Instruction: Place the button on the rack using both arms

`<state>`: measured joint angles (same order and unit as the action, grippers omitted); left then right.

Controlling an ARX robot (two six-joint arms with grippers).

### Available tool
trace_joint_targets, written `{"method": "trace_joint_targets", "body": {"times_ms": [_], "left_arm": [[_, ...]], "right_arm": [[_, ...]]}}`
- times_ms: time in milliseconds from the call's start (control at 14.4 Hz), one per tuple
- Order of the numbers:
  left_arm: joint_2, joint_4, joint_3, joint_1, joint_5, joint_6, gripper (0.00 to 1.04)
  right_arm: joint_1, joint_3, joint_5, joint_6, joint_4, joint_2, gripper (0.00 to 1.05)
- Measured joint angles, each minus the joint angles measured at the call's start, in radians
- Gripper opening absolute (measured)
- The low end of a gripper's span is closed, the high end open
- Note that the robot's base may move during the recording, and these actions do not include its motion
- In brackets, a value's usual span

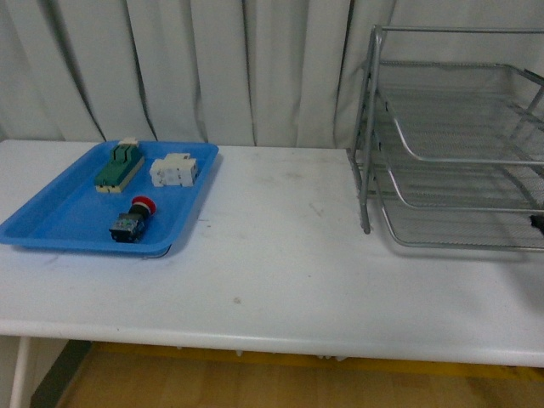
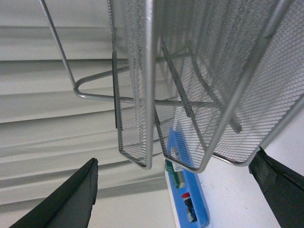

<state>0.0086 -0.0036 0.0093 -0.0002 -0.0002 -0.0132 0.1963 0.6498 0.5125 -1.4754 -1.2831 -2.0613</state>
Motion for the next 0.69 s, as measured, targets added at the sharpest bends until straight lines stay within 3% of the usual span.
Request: {"method": "trace_joint_targets", "body": {"times_ms": [692], "left_arm": [[0.0, 0.0, 0.0, 0.0, 0.0, 0.0, 0.98]], "right_arm": [[0.008, 0.06, 0.016, 0.061, -0.005, -0.123, 0.98]]}}
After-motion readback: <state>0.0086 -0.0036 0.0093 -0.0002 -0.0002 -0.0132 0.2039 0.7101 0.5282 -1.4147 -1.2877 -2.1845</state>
